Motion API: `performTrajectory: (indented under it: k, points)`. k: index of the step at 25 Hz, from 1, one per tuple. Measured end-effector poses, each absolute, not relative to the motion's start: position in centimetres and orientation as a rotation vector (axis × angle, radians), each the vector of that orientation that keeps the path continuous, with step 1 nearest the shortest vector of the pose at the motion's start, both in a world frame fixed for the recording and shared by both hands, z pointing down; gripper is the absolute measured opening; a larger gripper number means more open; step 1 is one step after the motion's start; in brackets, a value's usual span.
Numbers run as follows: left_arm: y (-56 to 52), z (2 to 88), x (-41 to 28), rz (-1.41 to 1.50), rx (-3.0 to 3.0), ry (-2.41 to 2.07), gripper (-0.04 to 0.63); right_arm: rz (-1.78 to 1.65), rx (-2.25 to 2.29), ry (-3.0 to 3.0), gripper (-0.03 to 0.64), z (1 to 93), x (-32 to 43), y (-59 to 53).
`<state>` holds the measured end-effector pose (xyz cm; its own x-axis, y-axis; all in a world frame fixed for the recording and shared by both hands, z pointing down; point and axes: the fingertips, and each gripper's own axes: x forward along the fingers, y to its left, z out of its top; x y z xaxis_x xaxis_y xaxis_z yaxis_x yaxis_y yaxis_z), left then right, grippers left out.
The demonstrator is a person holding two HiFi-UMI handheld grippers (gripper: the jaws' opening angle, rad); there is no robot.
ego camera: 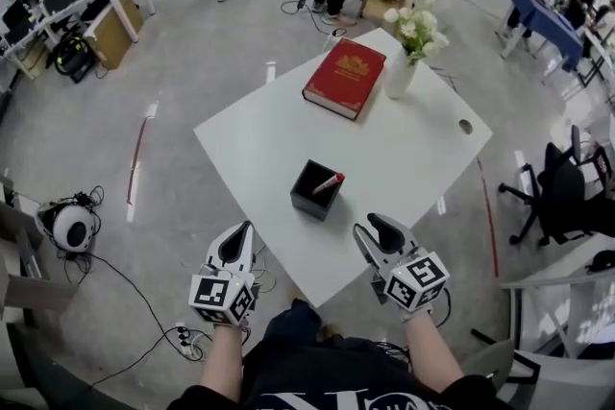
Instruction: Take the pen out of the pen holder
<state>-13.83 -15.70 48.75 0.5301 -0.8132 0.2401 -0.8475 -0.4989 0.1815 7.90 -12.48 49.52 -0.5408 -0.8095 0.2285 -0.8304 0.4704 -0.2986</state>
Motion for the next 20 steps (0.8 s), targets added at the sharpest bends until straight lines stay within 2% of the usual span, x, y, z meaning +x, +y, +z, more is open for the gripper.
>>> performTrajectory:
  k: [12,20]
  points:
    - [-19.5,50.5,-13.0,0.195,2.508,-1.301,0.003,0.563,1.509,-2.623,0.16,49.2,7.3,-16.3]
    - [-22.0,50.5,-13.5,0.187,2.448,-1.406,0.003,0.577,1.38,-2.668,0.16,49.9,6.7,-20.2]
